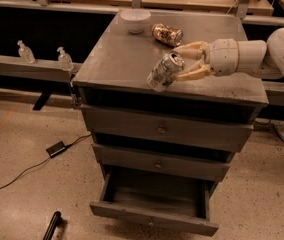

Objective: Pick 7up can from bottom drawer and place on counter

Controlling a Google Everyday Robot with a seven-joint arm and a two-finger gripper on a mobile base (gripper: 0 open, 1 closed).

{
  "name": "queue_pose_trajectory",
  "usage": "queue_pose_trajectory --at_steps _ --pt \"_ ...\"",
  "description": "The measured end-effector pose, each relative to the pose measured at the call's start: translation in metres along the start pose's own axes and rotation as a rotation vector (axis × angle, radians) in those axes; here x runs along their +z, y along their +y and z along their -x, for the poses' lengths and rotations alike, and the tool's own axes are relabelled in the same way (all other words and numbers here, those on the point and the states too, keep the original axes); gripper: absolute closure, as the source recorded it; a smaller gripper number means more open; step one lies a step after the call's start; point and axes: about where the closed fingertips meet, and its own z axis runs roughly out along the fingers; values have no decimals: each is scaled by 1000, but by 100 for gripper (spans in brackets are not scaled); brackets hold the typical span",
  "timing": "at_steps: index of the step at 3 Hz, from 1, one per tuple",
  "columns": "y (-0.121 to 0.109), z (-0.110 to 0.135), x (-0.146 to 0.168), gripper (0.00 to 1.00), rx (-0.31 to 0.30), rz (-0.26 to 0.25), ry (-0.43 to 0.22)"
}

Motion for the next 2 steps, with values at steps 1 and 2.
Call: queue_pose_trajectory --at_steps 1,2 --pt "-25 1 -4 100 17 -31 41" --pt "-39 -5 -10 100 48 -69 110"
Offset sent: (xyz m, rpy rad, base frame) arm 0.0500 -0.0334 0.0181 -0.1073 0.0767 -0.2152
